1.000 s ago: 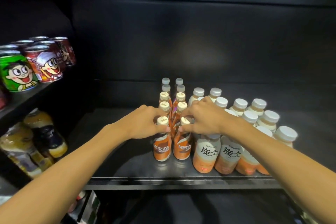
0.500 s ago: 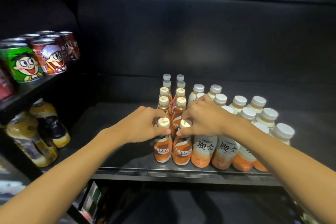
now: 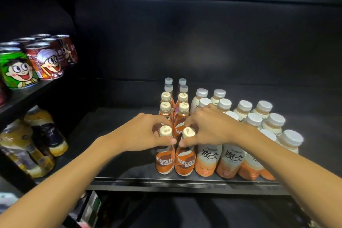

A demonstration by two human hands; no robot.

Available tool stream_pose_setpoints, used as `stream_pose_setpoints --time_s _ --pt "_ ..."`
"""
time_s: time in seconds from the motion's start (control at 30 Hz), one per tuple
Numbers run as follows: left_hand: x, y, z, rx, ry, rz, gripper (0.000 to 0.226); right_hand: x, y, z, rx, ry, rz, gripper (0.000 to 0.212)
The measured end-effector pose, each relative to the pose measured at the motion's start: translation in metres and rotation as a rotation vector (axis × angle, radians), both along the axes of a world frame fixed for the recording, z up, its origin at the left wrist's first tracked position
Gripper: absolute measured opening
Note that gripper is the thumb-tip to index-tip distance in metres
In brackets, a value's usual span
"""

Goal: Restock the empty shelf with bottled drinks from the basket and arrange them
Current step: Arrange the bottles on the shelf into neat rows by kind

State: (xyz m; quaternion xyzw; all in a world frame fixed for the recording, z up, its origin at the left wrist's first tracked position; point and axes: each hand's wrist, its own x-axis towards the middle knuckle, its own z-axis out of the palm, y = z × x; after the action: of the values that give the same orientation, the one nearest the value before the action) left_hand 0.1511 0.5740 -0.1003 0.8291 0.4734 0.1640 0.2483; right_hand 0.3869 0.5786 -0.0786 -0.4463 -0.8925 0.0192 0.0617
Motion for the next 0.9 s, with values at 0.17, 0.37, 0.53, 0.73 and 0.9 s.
stream_pose_setpoints --time_s 0.17,0.37,0.53,0.73,0.9 --pt "0.000 0.019 0.021 0.146 -0.104 0.153 0.031 0.002 0.022 0.013 -0.070 0.273 -0.105 0.043" --pt "0.008 0.065 0.018 0.221 -0.021 0.170 0.033 -0.003 0.061 0.012 -0.038 0.184 -0.176 0.045" --pt "0.016 0.078 0.010 0.082 -0.054 0.068 0.020 -0.009 0.076 0.004 -0.115 0.110 -0.152 0.036" --pt "0.018 0.081 -0.001 0.054 -0.080 0.120 0.020 -0.011 0.074 0.000 -0.145 0.110 -0.159 0.023" --pt "0.015 0.076 -0.002 0.030 -0.100 0.097 0.017 -0.007 0.067 0.007 -0.176 0.066 -0.131 0.022"
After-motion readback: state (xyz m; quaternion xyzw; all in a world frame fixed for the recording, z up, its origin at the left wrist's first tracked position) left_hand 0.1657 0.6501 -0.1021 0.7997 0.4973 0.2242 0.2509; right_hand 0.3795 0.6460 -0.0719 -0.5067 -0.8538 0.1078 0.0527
